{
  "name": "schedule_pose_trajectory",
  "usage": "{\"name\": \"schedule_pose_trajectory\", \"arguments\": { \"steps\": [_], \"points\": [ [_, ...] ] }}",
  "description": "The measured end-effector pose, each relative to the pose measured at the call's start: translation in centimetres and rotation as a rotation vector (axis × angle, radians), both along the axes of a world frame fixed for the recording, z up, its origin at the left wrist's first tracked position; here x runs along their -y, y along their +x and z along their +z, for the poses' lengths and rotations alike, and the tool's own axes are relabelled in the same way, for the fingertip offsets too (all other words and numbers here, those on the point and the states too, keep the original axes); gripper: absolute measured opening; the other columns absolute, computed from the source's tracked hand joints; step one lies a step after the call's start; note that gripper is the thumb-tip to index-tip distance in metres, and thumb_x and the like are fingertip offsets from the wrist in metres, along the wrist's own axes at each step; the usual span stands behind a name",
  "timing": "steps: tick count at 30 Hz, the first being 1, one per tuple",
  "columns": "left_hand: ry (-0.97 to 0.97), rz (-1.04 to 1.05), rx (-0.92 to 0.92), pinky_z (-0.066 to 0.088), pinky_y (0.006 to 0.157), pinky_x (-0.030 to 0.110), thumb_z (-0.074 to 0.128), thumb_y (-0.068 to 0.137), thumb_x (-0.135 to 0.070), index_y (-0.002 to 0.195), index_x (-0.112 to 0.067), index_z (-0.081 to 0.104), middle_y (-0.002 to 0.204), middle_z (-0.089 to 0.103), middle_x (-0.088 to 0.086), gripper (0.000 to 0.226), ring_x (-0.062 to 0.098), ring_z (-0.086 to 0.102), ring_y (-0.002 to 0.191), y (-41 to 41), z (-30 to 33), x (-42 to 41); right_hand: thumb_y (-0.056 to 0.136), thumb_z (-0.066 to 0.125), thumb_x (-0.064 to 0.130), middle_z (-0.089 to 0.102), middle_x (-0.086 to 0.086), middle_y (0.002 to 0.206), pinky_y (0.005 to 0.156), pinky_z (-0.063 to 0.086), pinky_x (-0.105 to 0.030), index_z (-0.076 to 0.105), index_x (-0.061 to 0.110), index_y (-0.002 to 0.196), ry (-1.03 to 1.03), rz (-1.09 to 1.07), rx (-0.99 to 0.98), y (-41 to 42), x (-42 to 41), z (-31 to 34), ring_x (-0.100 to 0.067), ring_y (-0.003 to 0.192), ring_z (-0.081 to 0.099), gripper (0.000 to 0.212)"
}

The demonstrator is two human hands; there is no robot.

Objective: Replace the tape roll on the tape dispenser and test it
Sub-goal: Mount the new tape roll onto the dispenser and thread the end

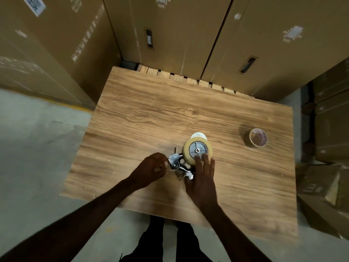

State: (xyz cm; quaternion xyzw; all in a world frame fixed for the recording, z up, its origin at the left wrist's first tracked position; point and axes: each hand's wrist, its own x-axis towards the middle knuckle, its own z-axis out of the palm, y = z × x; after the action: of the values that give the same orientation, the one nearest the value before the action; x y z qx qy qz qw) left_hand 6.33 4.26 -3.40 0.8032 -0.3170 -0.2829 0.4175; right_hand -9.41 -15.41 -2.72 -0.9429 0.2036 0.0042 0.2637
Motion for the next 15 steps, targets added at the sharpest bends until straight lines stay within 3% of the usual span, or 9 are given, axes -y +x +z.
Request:
{"name": "schedule_pose_trajectory", "arguments": {
  "steps": [2, 4, 5, 8, 11, 13, 15],
  "points": [
    [-0.011, 0.002, -0.005, 0.047, 0.098, 0.027, 0.082, 0.076, -0.012, 0.078, -0.013, 0.072, 0.133, 0.054, 0.002, 0.010, 0.010, 0.055, 0.120, 0.3, -0.1, -0.2, 0.102, 0.059, 0.039, 0.012, -0.022, 0.175, 0.133, 0.006, -0.050, 0.024, -0.002, 0.164, 0.054, -0.030, 0.038, -0.2, -0.5, -0.2, -0.035, 0.165, 0.007, 0.083],
    [0.007, -0.065, 0.003, 0.040, 0.106, 0.023, 0.080, 0.078, -0.012, 0.077, -0.017, 0.071, 0.149, 0.049, 0.000, 0.010, 0.008, 0.047, 0.136, 0.5, -0.2, -0.2, 0.100, 0.069, 0.033, 0.003, -0.020, 0.178, 0.128, 0.017, -0.031, 0.019, 0.001, 0.167, 0.139, -0.076, 0.083, -0.5, -0.8, -0.2, -0.015, 0.165, 0.002, 0.090],
    [0.020, -0.104, 0.018, 0.040, 0.106, 0.020, 0.078, 0.078, -0.011, 0.079, -0.016, 0.070, 0.149, 0.050, -0.002, 0.010, 0.006, 0.047, 0.137, 0.5, -0.1, -0.2, 0.099, 0.071, 0.032, 0.000, -0.019, 0.178, 0.125, 0.022, -0.029, 0.017, 0.002, 0.167, 0.163, -0.087, 0.101, -0.5, -0.7, -0.2, -0.011, 0.164, -0.001, 0.092],
    [0.008, -0.122, -0.019, 0.046, 0.091, 0.013, 0.077, 0.077, -0.005, 0.084, -0.006, 0.070, 0.129, 0.063, -0.010, 0.010, -0.006, 0.060, 0.118, 0.7, 0.5, -0.1, 0.100, 0.064, 0.039, -0.006, -0.018, 0.178, 0.117, 0.036, -0.035, 0.013, 0.005, 0.169, 0.197, -0.085, 0.131, -0.5, -0.5, -0.3, -0.004, 0.163, -0.005, 0.093],
    [0.029, -0.151, -0.029, 0.043, 0.078, 0.007, 0.076, 0.076, -0.001, 0.081, -0.004, 0.068, 0.110, 0.065, -0.017, 0.010, -0.027, 0.055, 0.094, 1.1, 1.1, 0.2, 0.095, 0.077, 0.026, -0.006, -0.021, 0.178, 0.114, 0.040, -0.040, 0.012, 0.003, 0.168, 0.205, -0.080, 0.139, -0.5, -0.3, -0.6, -0.004, 0.164, -0.004, 0.100],
    [0.052, -0.188, -0.013, 0.044, 0.073, 0.013, 0.076, 0.077, -0.004, 0.080, -0.007, 0.068, 0.101, 0.070, -0.020, 0.009, -0.023, 0.058, 0.086, 1.5, 1.1, 0.1, 0.093, 0.081, 0.022, -0.004, -0.026, 0.176, 0.113, 0.039, -0.043, 0.015, -0.002, 0.166, 0.198, -0.063, 0.141, -0.7, -0.2, -0.7, -0.014, 0.163, 0.007, 0.102],
    [0.066, -0.209, -0.016, 0.049, 0.073, 0.023, 0.075, 0.076, -0.006, 0.080, -0.010, 0.068, 0.093, 0.069, -0.027, 0.009, -0.008, 0.064, 0.082, 1.9, 1.2, -0.1, 0.092, 0.084, 0.020, -0.001, -0.028, 0.175, 0.111, 0.041, -0.046, 0.016, -0.005, 0.166, 0.202, -0.056, 0.120, -0.6, -0.2, -0.8, -0.024, 0.157, 0.018, 0.104]
  ]
}}
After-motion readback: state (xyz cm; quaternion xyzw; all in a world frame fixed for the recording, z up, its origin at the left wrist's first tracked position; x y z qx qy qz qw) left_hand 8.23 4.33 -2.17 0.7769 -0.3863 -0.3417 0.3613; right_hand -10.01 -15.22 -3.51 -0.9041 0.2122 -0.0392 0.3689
